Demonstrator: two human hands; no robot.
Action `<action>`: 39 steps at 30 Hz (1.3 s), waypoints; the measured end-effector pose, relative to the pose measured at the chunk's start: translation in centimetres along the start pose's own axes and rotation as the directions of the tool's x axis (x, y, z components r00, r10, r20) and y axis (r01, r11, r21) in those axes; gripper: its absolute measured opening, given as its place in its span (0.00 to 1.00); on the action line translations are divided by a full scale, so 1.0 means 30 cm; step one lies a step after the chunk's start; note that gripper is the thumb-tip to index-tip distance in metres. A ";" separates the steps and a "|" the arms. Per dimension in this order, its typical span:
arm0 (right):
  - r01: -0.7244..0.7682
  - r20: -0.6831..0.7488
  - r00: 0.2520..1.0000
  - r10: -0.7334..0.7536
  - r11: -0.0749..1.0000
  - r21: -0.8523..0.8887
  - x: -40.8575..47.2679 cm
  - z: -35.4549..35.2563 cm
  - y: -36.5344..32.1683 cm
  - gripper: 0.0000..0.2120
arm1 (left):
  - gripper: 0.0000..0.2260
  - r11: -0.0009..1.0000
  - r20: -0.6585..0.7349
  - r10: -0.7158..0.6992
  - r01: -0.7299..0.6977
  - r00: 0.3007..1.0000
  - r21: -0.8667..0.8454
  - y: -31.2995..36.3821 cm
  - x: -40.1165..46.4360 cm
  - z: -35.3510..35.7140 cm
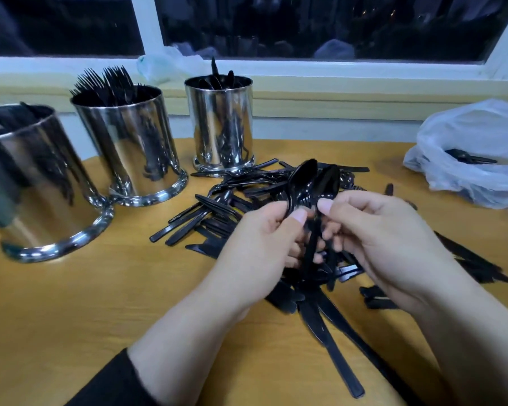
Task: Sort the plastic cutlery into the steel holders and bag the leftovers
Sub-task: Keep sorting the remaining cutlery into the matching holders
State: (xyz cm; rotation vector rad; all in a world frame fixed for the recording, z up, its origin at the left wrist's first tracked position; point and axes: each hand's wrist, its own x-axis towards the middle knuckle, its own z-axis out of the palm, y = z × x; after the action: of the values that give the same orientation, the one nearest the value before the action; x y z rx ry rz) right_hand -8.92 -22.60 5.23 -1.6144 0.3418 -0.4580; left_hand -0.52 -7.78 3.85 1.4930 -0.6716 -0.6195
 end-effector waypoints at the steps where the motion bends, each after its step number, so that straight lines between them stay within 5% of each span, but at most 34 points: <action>1: -0.017 0.002 1.000 0.016 1.000 0.023 0.002 0.008 0.001 0.14 | 0.12 1.000 0.019 -0.004 0.004 1.000 -0.008 0.001 -0.003 0.001; 5: -0.041 -0.021 0.999 0.041 0.999 0.032 0.012 0.026 0.000 0.14 | 0.14 0.999 0.042 -0.017 0.019 0.999 -0.044 0.007 -0.011 -0.007; 13: 0.046 -0.040 0.997 -0.063 0.942 -0.334 0.002 0.039 -0.033 0.20 | 0.18 0.993 0.081 -0.099 0.104 0.992 -0.062 0.014 -0.020 -0.014; 19: 0.019 -0.122 0.992 -0.040 0.985 -0.172 0.006 0.051 -0.038 0.07 | 0.22 0.989 0.109 -0.120 0.128 0.987 -0.068 0.009 -0.029 -0.013; 24: 0.076 -0.100 0.989 -0.107 0.960 -0.269 0.004 0.063 -0.056 0.13 | 0.19 0.992 0.083 -0.104 0.109 0.991 -0.063 0.017 -0.025 -0.027; 33: 0.155 -0.097 0.980 -0.175 0.971 -0.183 0.084 0.152 -0.144 0.03 | 0.11 0.977 -0.073 0.147 -0.133 0.986 0.167 0.039 -0.025 -0.133; 39: 0.231 -0.019 0.971 -0.240 0.951 -0.206 0.166 0.261 -0.224 0.04 | 0.14 0.994 -0.121 0.092 -0.099 0.988 -0.050 0.092 -0.020 -0.245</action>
State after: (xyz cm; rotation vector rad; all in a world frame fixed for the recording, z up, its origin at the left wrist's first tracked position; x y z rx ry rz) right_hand -1.12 -17.51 11.88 -1.8562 0.2337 -0.6586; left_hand 4.35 -2.35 6.83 1.4248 -0.6256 -0.4691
